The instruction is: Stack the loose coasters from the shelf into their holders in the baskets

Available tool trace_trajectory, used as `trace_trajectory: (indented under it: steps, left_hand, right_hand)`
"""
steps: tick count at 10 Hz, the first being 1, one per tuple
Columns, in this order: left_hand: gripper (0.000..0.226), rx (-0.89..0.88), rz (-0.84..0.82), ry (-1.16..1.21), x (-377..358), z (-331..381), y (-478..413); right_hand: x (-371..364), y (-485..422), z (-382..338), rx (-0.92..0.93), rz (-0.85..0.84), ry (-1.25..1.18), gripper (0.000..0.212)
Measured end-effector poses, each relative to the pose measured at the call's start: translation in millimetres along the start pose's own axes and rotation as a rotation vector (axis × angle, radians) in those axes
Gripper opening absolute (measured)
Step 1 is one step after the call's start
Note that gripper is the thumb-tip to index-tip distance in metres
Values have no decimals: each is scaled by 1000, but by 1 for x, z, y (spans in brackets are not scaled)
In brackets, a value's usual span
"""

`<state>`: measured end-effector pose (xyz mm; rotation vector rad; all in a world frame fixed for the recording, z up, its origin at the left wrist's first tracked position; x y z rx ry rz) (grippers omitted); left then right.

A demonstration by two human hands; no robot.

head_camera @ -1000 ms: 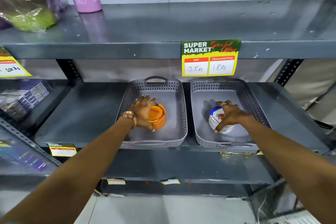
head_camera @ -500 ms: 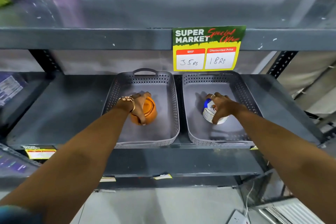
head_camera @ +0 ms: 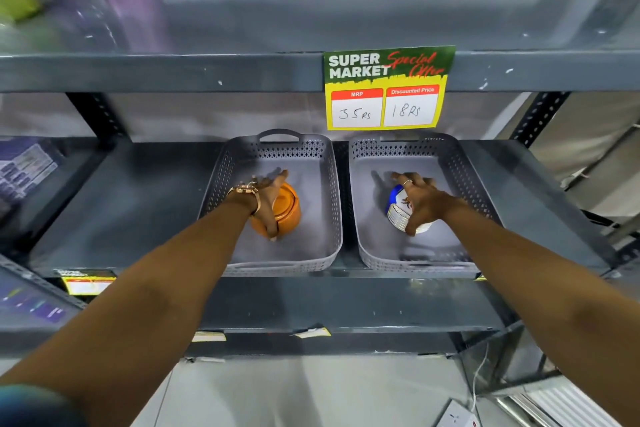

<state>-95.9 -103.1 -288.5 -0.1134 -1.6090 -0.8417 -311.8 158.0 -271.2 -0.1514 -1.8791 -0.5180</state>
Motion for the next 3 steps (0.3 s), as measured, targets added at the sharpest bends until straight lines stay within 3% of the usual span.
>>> trace_trajectory:
  steps: [1, 2, 3]
  left_hand:
    - [150, -79, 52, -56, 9, 7, 26]
    - [145, -158, 118, -86, 11, 11, 41]
    - [118, -225, 310, -84, 14, 19, 57]
  right_hand:
    - [5, 10, -6, -24, 49, -17, 139]
    - [8, 28, -19, 0, 123, -34, 129]
    - [12, 46, -44, 65, 317, 37, 105]
Point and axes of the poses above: each hand's wrist, its own y-axis away from the middle knuckle, its own x-axis out of the back of the hand, z = x × y, the point moved 4 cm from there along -y, towards the middle knuckle, and after that the axes turned 15 degrees about x, right-handed, at the moved point
